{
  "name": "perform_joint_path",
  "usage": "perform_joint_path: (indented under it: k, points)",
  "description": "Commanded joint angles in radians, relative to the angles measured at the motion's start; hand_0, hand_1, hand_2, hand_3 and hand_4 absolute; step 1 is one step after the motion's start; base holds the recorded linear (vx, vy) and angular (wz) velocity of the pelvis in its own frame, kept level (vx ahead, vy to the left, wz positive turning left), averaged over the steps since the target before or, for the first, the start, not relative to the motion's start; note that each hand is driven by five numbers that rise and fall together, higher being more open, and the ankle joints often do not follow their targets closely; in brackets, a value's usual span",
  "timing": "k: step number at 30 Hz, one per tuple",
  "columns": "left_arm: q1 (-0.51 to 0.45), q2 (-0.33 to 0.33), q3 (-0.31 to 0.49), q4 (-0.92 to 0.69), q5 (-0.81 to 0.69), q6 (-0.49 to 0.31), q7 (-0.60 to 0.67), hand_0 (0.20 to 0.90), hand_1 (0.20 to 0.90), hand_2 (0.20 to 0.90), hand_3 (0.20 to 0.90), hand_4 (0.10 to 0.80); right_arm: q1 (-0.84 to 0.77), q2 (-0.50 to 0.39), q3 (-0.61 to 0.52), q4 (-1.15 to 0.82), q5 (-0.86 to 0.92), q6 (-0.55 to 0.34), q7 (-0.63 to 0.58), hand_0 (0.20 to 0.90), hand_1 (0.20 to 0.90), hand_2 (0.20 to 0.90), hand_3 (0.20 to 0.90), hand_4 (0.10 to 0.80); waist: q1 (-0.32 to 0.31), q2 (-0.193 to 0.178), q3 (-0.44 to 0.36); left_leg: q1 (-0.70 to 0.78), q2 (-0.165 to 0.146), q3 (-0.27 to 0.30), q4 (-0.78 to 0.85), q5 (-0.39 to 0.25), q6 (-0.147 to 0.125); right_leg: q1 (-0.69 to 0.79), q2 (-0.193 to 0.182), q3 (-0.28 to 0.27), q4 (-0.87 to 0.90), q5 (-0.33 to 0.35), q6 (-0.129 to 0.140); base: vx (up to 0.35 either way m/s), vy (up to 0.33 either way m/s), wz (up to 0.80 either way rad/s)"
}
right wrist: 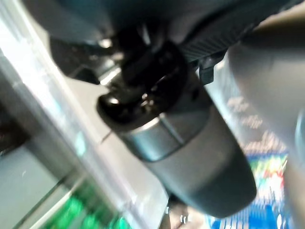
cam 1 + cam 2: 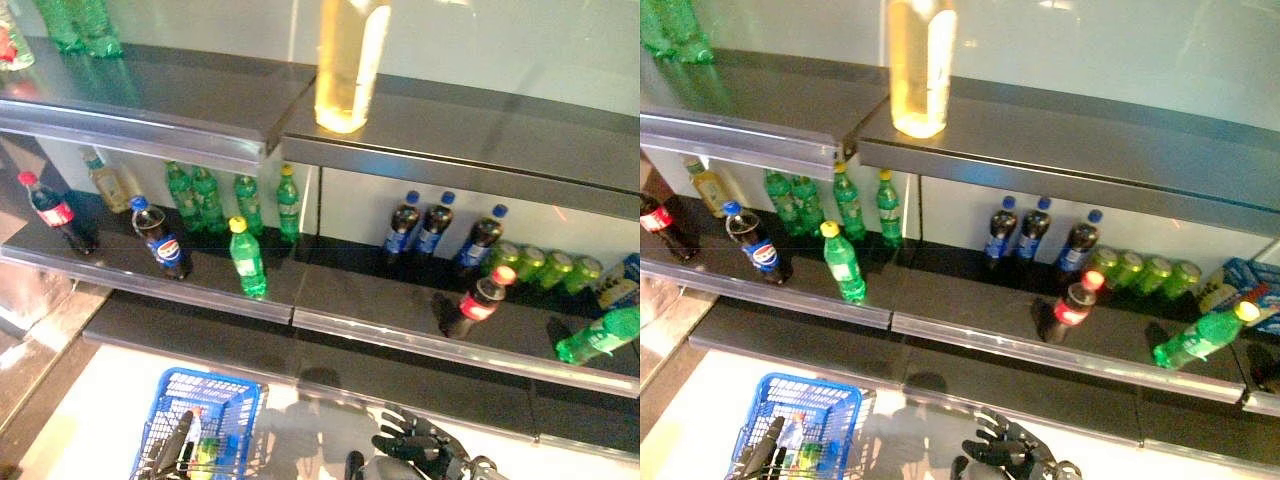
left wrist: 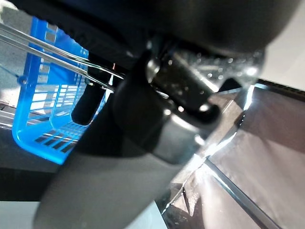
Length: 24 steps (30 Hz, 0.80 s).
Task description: Pick up the drink and place into the basket.
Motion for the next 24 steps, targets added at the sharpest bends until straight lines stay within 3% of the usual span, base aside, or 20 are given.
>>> perform_joint_path:
  k: [1,2,3,4,8,12,15,16,18,22,23,24]
  points:
    - [-0.009,0.003,0.093,-0.074,-0.123,-0.091,-0.066,0.300,0.300,0.300,0.200,0.100,-0.015,-0.025,-0.016,-0.005,-0.027,-0.029,-0.006,0.900,0.900,0.900,0.900,0.800,-0.008,0.022,-0.016,-0.120,-0.220,-0.106,0.141,-0.061,0.087,0.129,0.028,0.051,-0.147,0.016,0.085,-0.004,0.035,-1.17]
    - [-0.008,-0.005,0.109,-0.037,-0.128,-0.088,-0.071,0.300,0.300,0.300,0.200,0.100,-0.027,-0.018,-0.020,0.013,-0.020,-0.029,-0.010,0.900,0.900,0.900,0.900,0.800,-0.005,0.030,-0.023,-0.117,-0.271,-0.130,0.122,-0.082,0.102,0.122,0.046,0.084,-0.146,0.019,0.090,-0.011,0.042,-1.26]
    - [-0.008,-0.008,0.111,-0.012,-0.125,-0.092,-0.074,0.300,0.300,0.300,0.200,0.100,-0.037,-0.010,-0.025,0.030,-0.013,-0.034,-0.026,0.900,0.900,0.900,0.900,0.800,-0.004,0.031,-0.029,-0.109,-0.290,-0.139,0.105,-0.102,0.110,0.119,0.052,0.094,-0.147,0.019,0.092,-0.008,0.051,-0.91]
    - [-0.009,-0.009,0.109,0.012,-0.129,-0.095,-0.074,0.300,0.300,0.300,0.200,0.100,-0.048,-0.003,-0.030,0.051,-0.010,-0.043,-0.036,0.900,0.900,0.900,0.900,0.800,-0.005,0.029,-0.036,-0.097,-0.295,-0.141,0.088,-0.124,0.116,0.118,0.055,0.103,-0.153,0.018,0.091,-0.005,0.041,-0.54]
    - [-0.026,-0.015,0.115,0.094,-0.100,-0.083,-0.069,0.300,0.300,0.300,0.200,0.100,-0.057,0.029,-0.061,0.090,0.042,-0.047,-0.110,0.900,0.900,0.900,0.900,0.800,-0.018,0.024,-0.058,-0.083,-0.288,-0.105,0.038,-0.117,0.109,0.125,0.061,0.098,-0.184,0.035,0.095,-0.005,0.027,-0.51]
    - [-0.048,-0.010,0.092,0.161,-0.029,-0.067,-0.072,0.300,0.300,0.300,0.200,0.100,-0.073,0.056,-0.034,0.135,-0.005,-0.054,-0.161,0.900,0.900,0.900,0.900,0.800,-0.022,0.029,-0.083,-0.031,-0.291,-0.120,-0.093,-0.117,0.127,0.111,0.070,0.105,-0.190,0.041,0.103,0.031,0.022,-0.26]
    - [-0.050,-0.005,0.075,0.189,-0.005,-0.064,-0.071,0.300,0.300,0.300,0.200,0.100,-0.084,0.065,-0.032,0.146,0.013,-0.050,-0.180,0.900,0.900,0.900,0.900,0.800,-0.017,0.032,-0.086,-0.014,-0.293,-0.122,-0.131,-0.107,0.131,0.100,0.071,0.075,-0.162,0.040,0.109,0.030,-0.053,-0.03]
    - [-0.044,-0.006,0.077,0.198,-0.012,-0.069,-0.063,0.300,0.300,0.300,0.200,0.100,-0.099,0.075,-0.026,0.147,-0.008,-0.039,-0.181,0.900,0.900,0.900,0.900,0.800,-0.003,0.031,-0.086,-0.002,-0.290,-0.099,-0.151,-0.102,0.130,0.095,0.043,0.009,-0.141,0.050,0.124,0.027,-0.119,-0.16]
    - [-0.035,-0.005,0.089,0.203,-0.030,-0.072,-0.073,0.300,0.300,0.300,0.200,0.100,-0.117,0.089,-0.010,0.142,-0.035,-0.027,-0.177,0.900,0.900,0.900,0.900,0.800,0.012,0.034,-0.083,0.011,-0.279,-0.070,-0.173,-0.096,0.130,0.079,-0.001,-0.037,-0.117,0.071,0.150,-0.011,-0.177,-0.60]
    - [-0.043,0.014,0.071,0.215,-0.016,-0.060,-0.094,0.300,0.300,0.300,0.200,0.100,-0.127,0.105,0.005,0.151,-0.028,-0.053,-0.184,0.900,0.900,0.900,0.900,0.800,0.018,0.048,-0.072,0.014,-0.254,-0.069,-0.187,-0.092,0.141,0.058,-0.073,-0.006,-0.113,0.101,0.186,-0.012,-0.225,-0.50]
    - [-0.047,0.017,0.075,0.216,-0.005,-0.056,-0.088,0.300,0.300,0.300,0.200,0.100,-0.131,0.110,0.005,0.156,-0.018,-0.057,-0.190,0.900,0.900,0.900,0.900,0.800,0.020,0.049,-0.070,0.015,-0.250,-0.069,-0.184,-0.094,0.141,0.051,-0.099,-0.004,-0.115,0.123,0.203,0.016,-0.272,-0.02]
    - [-0.050,0.023,0.084,0.214,-0.005,-0.049,-0.073,0.300,0.300,0.300,0.200,0.100,-0.145,0.120,0.003,0.171,-0.009,-0.059,-0.195,0.900,0.900,0.900,0.900,0.800,0.029,0.053,-0.067,0.021,-0.232,-0.055,-0.178,-0.101,0.133,0.039,-0.153,-0.022,-0.114,0.161,0.222,0.021,-0.345,-0.03]
